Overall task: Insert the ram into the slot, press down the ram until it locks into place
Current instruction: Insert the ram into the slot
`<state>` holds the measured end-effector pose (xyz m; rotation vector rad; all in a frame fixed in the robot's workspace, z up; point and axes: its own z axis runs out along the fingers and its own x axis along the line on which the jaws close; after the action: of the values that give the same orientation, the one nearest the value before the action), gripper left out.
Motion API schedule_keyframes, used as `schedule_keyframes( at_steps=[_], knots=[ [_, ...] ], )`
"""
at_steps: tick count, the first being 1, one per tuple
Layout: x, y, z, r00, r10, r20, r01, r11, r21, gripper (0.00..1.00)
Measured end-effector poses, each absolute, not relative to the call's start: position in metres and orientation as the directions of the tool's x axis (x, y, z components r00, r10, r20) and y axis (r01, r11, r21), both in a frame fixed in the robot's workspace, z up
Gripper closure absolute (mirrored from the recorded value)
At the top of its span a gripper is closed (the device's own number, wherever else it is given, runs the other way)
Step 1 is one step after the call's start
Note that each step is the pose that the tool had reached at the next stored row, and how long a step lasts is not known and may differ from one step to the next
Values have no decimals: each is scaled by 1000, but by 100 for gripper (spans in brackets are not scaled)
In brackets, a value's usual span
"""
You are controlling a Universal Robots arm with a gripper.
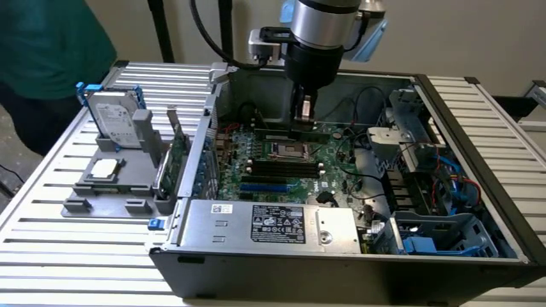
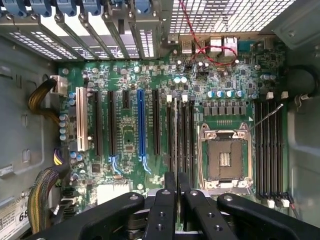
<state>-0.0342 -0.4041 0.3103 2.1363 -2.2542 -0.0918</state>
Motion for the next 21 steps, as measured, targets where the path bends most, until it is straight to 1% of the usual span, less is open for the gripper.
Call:
schedule_keyframes(
  at_steps=[21],
  knots=[
    [-35, -406, 272, -53, -998, -16, -996, 52, 67, 87]
  ],
)
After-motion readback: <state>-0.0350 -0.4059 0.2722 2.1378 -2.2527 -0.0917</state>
